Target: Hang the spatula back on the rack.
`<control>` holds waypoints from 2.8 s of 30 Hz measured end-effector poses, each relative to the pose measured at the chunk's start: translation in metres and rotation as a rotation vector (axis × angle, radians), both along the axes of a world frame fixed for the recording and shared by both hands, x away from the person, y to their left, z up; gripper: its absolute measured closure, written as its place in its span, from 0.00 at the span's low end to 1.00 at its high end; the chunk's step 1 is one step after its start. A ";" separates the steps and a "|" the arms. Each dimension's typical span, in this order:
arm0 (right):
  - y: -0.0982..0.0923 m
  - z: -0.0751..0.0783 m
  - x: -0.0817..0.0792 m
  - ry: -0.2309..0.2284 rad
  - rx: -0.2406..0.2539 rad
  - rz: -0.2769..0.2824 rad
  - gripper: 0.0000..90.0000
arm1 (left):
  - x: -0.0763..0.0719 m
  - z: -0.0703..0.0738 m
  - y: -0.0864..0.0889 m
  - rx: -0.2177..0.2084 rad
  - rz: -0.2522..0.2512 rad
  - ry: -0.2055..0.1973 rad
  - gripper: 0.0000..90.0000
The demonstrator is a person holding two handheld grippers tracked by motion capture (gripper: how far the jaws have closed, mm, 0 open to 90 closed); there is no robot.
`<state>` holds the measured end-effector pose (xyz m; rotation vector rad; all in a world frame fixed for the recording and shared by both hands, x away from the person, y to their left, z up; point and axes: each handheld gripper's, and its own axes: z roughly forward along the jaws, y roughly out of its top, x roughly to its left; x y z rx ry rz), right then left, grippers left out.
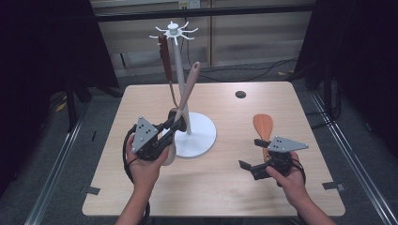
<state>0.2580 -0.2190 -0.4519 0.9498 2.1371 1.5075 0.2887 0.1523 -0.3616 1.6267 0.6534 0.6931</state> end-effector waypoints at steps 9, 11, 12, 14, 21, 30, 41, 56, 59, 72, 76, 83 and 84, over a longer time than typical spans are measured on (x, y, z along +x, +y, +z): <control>0.000 0.000 -0.001 0.002 0.000 0.001 0.01 | 0.000 0.011 0.006 -0.041 0.023 -0.044 0.88; 0.000 0.000 -0.001 0.003 -0.001 0.001 0.01 | -0.001 0.012 0.008 -0.052 0.030 -0.048 0.88; 0.000 -0.001 -0.001 -0.001 -0.003 0.002 0.01 | -0.001 0.013 0.008 -0.058 0.031 -0.049 0.88; 0.000 -0.001 -0.001 0.001 -0.001 0.006 0.01 | 0.000 0.014 0.011 -0.048 0.033 -0.059 0.88; 0.000 -0.001 -0.001 0.003 -0.002 0.006 0.01 | -0.001 0.016 0.012 -0.058 0.036 -0.062 0.88; 0.001 -0.001 -0.001 0.000 -0.002 0.012 0.01 | -0.005 0.020 0.014 -0.049 0.062 -0.103 0.88; 0.004 -0.002 -0.002 0.006 -0.008 0.023 0.01 | -0.006 0.025 0.015 -0.062 0.103 -0.142 0.88; 0.003 -0.002 -0.002 0.011 -0.004 0.024 0.01 | 0.002 0.027 0.014 0.000 0.159 -0.160 0.88; 0.003 -0.002 -0.002 0.013 -0.003 0.021 0.01 | 0.003 0.028 0.014 0.009 0.167 -0.162 0.88; 0.002 -0.001 -0.002 0.010 0.002 0.024 0.01 | 0.006 0.024 0.012 -0.005 0.219 -0.146 0.88; 0.002 -0.001 -0.002 0.010 0.003 0.025 0.01 | 0.007 0.023 0.012 -0.002 0.219 -0.138 0.88; 0.003 -0.002 -0.003 0.014 -0.003 0.027 0.01 | 0.014 0.020 0.005 -0.031 0.234 -0.112 0.87; 0.003 -0.002 -0.002 0.012 -0.001 0.031 0.01 | 0.015 0.019 0.004 -0.028 0.244 -0.115 0.87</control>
